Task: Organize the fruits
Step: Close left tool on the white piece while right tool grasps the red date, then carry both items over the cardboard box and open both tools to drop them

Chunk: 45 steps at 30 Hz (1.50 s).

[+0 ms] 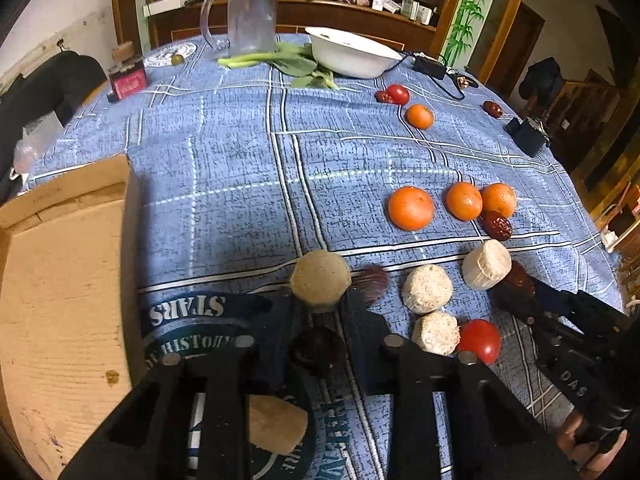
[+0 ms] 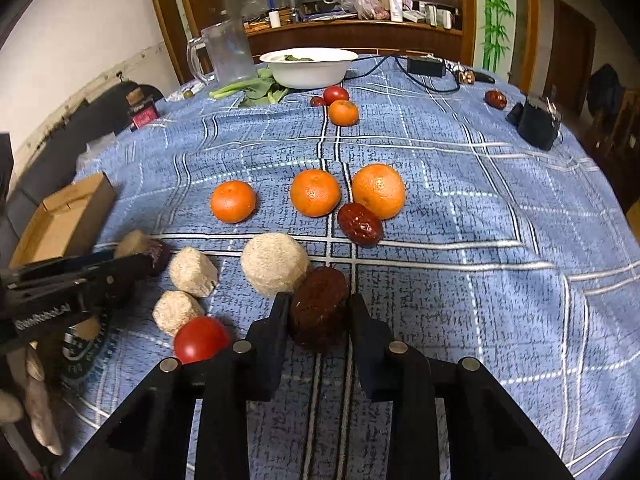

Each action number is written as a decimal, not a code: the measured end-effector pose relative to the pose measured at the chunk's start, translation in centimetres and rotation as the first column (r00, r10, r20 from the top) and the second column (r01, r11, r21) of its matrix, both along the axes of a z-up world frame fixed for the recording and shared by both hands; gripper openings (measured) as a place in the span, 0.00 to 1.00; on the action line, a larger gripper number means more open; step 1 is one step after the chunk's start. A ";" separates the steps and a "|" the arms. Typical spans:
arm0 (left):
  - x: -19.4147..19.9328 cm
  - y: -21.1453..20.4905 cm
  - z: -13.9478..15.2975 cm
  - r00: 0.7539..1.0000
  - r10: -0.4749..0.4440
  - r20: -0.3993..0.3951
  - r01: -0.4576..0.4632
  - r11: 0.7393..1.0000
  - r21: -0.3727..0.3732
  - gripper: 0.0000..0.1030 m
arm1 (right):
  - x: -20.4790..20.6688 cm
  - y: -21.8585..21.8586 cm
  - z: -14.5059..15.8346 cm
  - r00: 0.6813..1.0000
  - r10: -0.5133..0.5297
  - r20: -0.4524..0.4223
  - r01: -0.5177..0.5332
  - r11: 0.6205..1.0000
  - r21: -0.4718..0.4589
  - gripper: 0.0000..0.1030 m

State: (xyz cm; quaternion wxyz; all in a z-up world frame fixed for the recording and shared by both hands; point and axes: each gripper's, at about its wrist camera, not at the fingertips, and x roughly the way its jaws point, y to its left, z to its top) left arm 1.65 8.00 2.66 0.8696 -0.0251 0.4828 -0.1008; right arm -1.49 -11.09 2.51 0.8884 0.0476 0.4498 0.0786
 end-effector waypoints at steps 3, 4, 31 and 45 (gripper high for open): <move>-0.9 0.9 0.7 1.000 0.018 0.016 -0.017 0.999 -0.047 0.25 | -1.0 -0.3 1.0 1.000 -0.002 0.023 0.002 1.000 0.024 0.30; -1.4 1.2 1.1 0.999 0.022 0.030 -0.021 0.998 -0.061 0.25 | -1.5 -0.2 1.4 0.999 -0.002 0.035 0.001 1.000 0.028 0.30; -14.9 21.3 2.8 0.915 0.381 0.132 -0.381 0.924 -0.020 0.25 | -10.1 24.2 4.3 0.871 0.492 -0.007 -0.486 0.863 0.139 0.31; -16.4 22.4 3.4 0.891 0.430 0.147 -0.429 0.902 -0.045 0.59 | -10.9 27.3 1.8 0.844 0.535 -0.032 -0.532 0.844 0.059 0.55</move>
